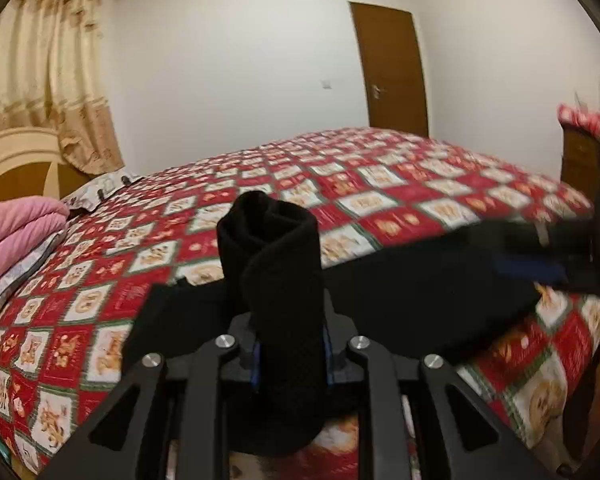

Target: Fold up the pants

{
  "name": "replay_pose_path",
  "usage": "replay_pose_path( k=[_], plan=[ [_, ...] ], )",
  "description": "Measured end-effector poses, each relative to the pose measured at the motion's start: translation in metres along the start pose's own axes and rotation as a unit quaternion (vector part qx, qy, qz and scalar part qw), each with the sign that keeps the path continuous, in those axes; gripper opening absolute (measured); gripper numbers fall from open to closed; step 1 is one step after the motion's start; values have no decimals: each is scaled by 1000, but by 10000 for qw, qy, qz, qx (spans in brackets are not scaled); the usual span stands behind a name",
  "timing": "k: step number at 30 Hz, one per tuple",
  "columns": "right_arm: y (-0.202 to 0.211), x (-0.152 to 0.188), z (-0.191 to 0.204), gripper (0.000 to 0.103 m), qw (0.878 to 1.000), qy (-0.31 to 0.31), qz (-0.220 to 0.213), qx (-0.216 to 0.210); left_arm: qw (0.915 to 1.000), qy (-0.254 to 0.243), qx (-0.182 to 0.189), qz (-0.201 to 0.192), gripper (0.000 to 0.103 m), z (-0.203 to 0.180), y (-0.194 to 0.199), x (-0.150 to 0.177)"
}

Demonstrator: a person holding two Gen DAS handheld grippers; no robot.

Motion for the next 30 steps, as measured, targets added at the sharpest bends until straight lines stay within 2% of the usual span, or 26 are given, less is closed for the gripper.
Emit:
replay_pose_path(
  k=[4,6,11,13,17,18,19,20,26,30],
  plan=[
    [-28,-15,12,79,9941,-493,474,-842,9993,-305,-200,-40,23,-6,2,3],
    [-47,-18,17,82,9901,-589,819,-980,9988,-408,-253,-45,23,-8,3,4],
    [-90,-10,38,82,9811,-162,1651,-996,9964,-751,-375,-72,23,-21,1,10],
    [-103,-1,46,82,9773,271,1944,-794,9954,-858,-411,-77,23,-24,0,13],
    [-115,7,44,81,9750,867,2016,-344,9900,-1324,-477,-117,25,-39,0,22],
    [-117,9,40,68,9740,929,2048,-285,9883,-1440,-493,-122,26,-43,0,24],
    [-117,12,35,37,9723,964,2115,-236,9863,-1574,-482,-128,29,-49,1,26],
    [-117,16,30,27,9706,951,2201,-227,9853,-1639,-452,-138,32,-53,1,26],
    [-103,11,23,21,9745,879,2047,-255,9822,-1843,-289,-223,34,-73,6,21],
    [-83,-15,31,21,9764,1013,1863,-409,9813,-1847,-199,-494,31,-85,16,1]
  ],
)
Point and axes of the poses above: each gripper's, at about its wrist camera, not at the fingertips, and y roughly against the way its jaws point, z to its left, x to its underside, the point moved 7 cm from there along -y, roughly the way its jaws point, and after that the axes turned 3 degrees about -y, right-handed, at the moved point
